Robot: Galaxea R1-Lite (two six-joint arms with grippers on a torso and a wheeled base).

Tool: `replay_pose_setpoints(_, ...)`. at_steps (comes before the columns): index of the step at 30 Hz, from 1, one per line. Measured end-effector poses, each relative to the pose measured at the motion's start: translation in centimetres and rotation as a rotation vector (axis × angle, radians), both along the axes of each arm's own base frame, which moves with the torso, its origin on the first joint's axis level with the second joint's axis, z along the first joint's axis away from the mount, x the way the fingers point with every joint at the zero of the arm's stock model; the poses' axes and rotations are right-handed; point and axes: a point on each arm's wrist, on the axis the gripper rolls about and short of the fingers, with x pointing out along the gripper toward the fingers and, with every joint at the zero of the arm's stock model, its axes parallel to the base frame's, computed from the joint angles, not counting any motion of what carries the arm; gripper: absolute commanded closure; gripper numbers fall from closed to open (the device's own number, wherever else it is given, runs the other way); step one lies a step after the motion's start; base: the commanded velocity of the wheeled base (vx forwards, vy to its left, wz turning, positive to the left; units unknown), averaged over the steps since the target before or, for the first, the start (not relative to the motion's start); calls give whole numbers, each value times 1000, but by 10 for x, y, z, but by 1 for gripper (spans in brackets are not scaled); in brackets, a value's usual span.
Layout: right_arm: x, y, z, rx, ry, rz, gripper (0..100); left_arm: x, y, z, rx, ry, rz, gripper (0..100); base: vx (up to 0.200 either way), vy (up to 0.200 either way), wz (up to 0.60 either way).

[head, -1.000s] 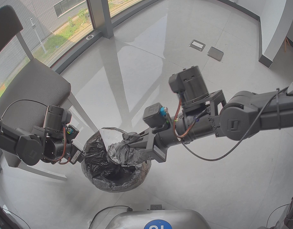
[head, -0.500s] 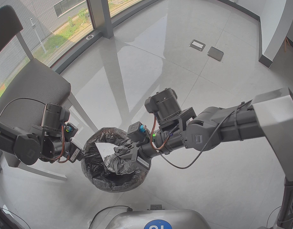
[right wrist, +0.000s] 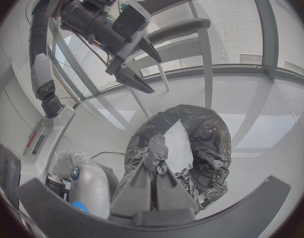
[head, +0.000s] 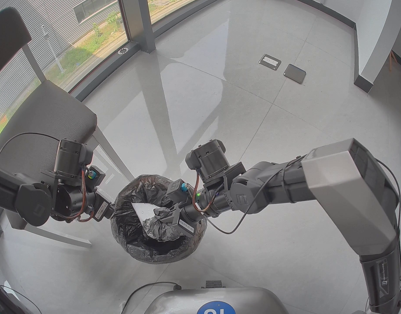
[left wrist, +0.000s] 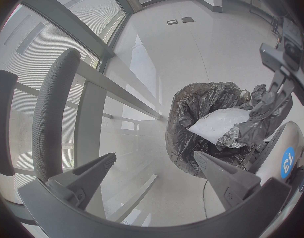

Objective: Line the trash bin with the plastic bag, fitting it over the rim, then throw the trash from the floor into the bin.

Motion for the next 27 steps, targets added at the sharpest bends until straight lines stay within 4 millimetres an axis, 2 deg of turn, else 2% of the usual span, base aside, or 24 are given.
replay_pose_setpoints(5,13,3,-13,2,-2,-10,100,-1,0,2,-4,-7,1,0,0,0,0)
replay_pose_setpoints(14,24,7,-29,16,6,3,100,-3,1,4,-9,-14,1,0,0,0,0)
replay_pose_setpoints(15,24,8,-29,21,4,4,0,-3,1,4,-10,-15,1,0,0,0,0)
replay_pose_setpoints(27,30,20,-16,78,-39,7,0,-4,1,3,-13,-11,-4,0,0,0,0)
